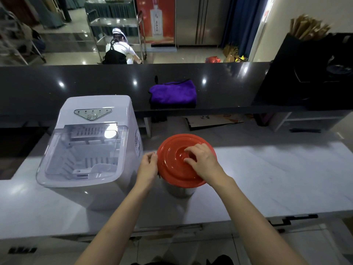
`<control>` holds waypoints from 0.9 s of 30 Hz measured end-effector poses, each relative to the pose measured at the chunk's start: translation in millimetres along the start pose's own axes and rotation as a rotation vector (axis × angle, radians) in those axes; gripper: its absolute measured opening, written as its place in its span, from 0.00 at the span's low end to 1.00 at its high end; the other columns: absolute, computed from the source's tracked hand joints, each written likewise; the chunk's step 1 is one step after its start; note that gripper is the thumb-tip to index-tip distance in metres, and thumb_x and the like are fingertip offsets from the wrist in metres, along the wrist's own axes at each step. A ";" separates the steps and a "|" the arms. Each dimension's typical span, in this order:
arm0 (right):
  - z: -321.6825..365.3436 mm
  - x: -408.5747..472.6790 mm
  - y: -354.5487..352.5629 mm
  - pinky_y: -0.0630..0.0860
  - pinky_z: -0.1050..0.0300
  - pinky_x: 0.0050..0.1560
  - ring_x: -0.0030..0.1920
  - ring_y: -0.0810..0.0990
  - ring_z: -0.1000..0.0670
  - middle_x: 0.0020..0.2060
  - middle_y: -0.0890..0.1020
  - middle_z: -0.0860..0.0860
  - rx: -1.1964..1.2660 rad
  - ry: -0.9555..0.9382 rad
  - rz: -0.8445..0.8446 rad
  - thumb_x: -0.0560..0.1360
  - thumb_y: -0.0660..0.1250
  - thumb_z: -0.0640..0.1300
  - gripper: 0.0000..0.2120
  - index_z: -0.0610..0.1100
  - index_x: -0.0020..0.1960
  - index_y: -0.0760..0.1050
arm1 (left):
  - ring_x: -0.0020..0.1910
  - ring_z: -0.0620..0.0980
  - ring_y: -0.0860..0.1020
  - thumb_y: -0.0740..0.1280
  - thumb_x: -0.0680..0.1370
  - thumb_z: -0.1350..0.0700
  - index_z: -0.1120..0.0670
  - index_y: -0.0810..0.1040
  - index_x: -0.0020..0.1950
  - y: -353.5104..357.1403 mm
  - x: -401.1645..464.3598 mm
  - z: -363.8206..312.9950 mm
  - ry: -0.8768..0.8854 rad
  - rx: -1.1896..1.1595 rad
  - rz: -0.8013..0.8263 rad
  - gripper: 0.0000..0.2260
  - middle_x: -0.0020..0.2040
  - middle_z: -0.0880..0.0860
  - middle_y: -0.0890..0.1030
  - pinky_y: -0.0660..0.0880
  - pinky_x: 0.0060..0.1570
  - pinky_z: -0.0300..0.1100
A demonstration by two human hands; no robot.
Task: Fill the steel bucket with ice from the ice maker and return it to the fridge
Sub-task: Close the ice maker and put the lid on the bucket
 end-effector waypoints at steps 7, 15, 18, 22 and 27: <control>8.9 -2.0 2.2 0.70 0.59 0.63 0.58 0.76 0.48 0.54 0.83 0.50 0.009 -0.023 0.015 0.77 0.76 0.47 0.13 0.44 0.60 0.84 | 0.54 0.52 0.83 0.65 0.76 0.46 0.54 0.80 0.61 4.6 -4.1 -7.2 0.030 0.074 0.042 0.17 0.53 0.52 0.85 0.79 0.60 0.51; -20.0 -25.3 -39.0 0.76 0.57 0.56 0.53 0.79 0.51 0.50 0.82 0.53 0.246 0.201 -0.441 0.79 0.72 0.42 0.05 0.46 0.55 0.83 | 0.54 0.54 0.84 0.61 0.72 0.43 0.53 0.83 0.58 7.1 7.1 9.3 0.054 0.125 0.087 0.22 0.51 0.52 0.87 0.78 0.62 0.57; -50.0 -37.4 -36.6 0.78 0.56 0.54 0.53 0.80 0.52 0.52 0.83 0.54 0.483 0.488 -0.485 0.80 0.70 0.47 0.05 0.49 0.55 0.81 | 0.55 0.51 0.83 0.64 0.80 0.49 0.54 0.80 0.61 6.3 -5.3 1.1 0.006 0.066 0.086 0.14 0.54 0.53 0.85 0.77 0.65 0.56; -71.7 -47.5 -11.9 0.79 0.58 0.55 0.56 0.83 0.52 0.54 0.85 0.53 0.748 0.667 -0.354 0.80 0.70 0.51 0.10 0.48 0.59 0.81 | 0.57 0.52 0.80 0.64 0.83 0.48 0.50 0.74 0.65 8.4 -13.2 9.0 -0.124 -0.072 0.103 0.12 0.59 0.51 0.81 0.75 0.64 0.58; -69.8 -56.2 7.3 0.78 0.58 0.53 0.56 0.84 0.50 0.54 0.86 0.51 0.887 0.708 -0.231 0.82 0.68 0.52 0.11 0.48 0.61 0.81 | 0.56 0.54 0.80 0.65 0.83 0.47 0.51 0.74 0.64 13.4 -15.5 19.1 -0.204 -0.179 0.151 0.13 0.58 0.53 0.81 0.78 0.56 0.56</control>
Point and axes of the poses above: each hand's wrist, its own x-axis towards the middle knuckle, its own y-axis out of the palm, z = x × y, the point moved 7 cm from there along x, towards the middle knuckle
